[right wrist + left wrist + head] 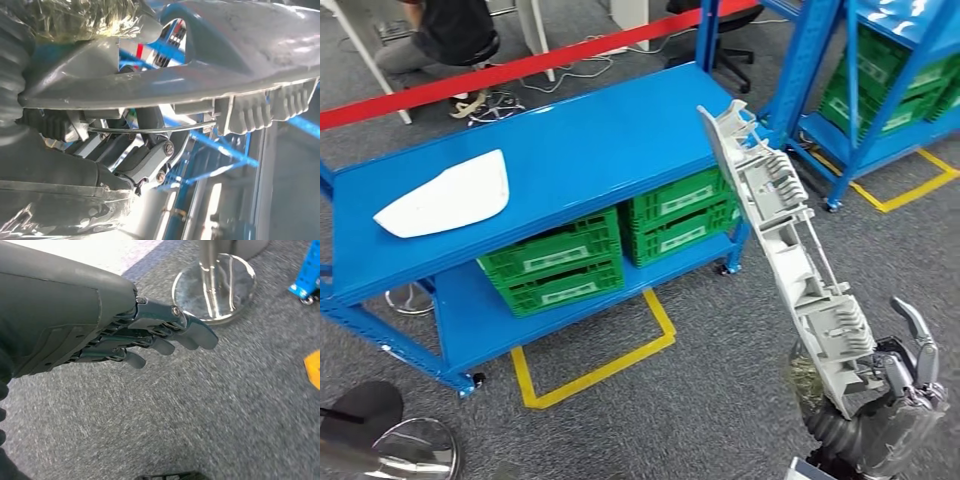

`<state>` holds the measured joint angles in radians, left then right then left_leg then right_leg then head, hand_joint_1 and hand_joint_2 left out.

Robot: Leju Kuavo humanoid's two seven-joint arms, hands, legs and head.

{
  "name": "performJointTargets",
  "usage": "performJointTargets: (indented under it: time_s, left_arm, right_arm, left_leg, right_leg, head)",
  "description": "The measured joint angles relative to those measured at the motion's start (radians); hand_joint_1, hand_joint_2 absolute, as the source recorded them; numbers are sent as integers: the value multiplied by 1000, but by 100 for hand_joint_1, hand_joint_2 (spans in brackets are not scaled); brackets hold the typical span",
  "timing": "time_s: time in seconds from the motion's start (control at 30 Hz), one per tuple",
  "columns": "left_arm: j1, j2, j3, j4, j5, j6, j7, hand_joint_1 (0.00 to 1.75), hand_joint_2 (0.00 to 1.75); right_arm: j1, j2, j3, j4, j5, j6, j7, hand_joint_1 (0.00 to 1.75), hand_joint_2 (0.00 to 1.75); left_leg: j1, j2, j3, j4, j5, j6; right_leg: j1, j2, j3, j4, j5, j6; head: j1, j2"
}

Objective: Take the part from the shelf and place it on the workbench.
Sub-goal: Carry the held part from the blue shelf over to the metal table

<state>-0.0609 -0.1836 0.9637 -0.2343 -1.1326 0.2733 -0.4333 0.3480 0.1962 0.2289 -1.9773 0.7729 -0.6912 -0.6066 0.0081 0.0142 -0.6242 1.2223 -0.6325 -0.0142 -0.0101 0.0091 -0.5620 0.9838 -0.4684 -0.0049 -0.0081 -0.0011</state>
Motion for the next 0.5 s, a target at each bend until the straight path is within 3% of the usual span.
performJointTargets:
  time_s: [0.03, 0.07, 0.13, 0.2, 0.27, 0.3, 0.33, 0.4, 0.47, 0.5]
  left_arm:
    - [2, 0, 0, 0, 0, 0, 0, 0, 175]
    - [3, 0, 0, 0, 0, 0, 0, 0, 175]
    - [3, 0, 0, 0, 0, 0, 0, 0, 175]
    - [3, 1, 0, 0, 0, 0, 0, 0, 175]
    - [2, 1, 0, 0, 0, 0, -1, 0, 175]
    - [1, 1, 0, 0, 0, 0, -1, 0, 175]
    - [0, 1, 0, 0, 0, -1, -1, 0, 175]
    - [-2, 0, 0, 0, 0, 0, -2, 0, 175]
    - [-1, 0, 1, 0, 0, -1, -2, 0, 175]
    - [1, 0, 1, 0, 0, -2, -4, 0, 175]
  right_arm:
    - [2, 0, -3, 0, 0, 0, 0, 175, 175]
    - [4, 1, -6, 0, 0, 0, 0, 175, 175]
    - [6, 1, -11, 0, 0, 0, 0, 175, 175]
    - [6, 3, -13, -1, 0, 0, -1, 175, 175]
    - [7, 5, -14, -2, 0, -1, -1, 175, 175]
    - [9, 6, -15, -3, 0, -1, -1, 175, 175]
    - [11, 6, -15, -4, 0, -1, -2, 175, 175]
    - [14, 6, -17, -7, 0, -2, -2, 175, 175]
    - [12, 6, -18, -9, 0, -2, -2, 175, 175]
    - [12, 6, -18, -9, 0, -2, -3, 175, 175]
  left_leg:
    - [0, -4, -21, 45, -10, 0]
    - [1, -6, -27, 56, 0, 0]
    - [3, -22, 16, -39, 71, 4]
    - [7, -65, 72, -165, 125, 12]
    - [7, -86, 90, -212, 130, 17]
    - [6, -78, 90, -217, 131, 20]
    - [7, -67, 89, -218, 134, 26]
    - [8, -44, 89, -224, 140, 38]
    - [7, -19, 88, -225, 141, 44]
    - [5, -4, 87, -225, 141, 45]
  right_leg:
    - [0, 13, -1, 1, 1, -1]
    - [0, 27, -2, 2, 2, -1]
    - [0, 54, -1, 5, 3, 1]
    - [2, 79, -6, 11, 4, 8]
    - [2, 99, -17, 15, 8, 20]
    - [0, 110, -23, 15, 11, 27]
    - [-2, 110, -29, 15, 12, 33]
    - [-1, 71, -51, 49, -10, 42]
    - [0, 17, -102, 160, -73, 48]
    - [-1, 5, -135, 233, -106, 51]
  head:
    - [0, 0]
    - [0, 0]
    - [0, 0]
    - [1, 0]
    - [1, 0]
    - [2, 0]
    - [1, 0]
    - [6, 0]
    - [13, 0]
    - [15, 0]
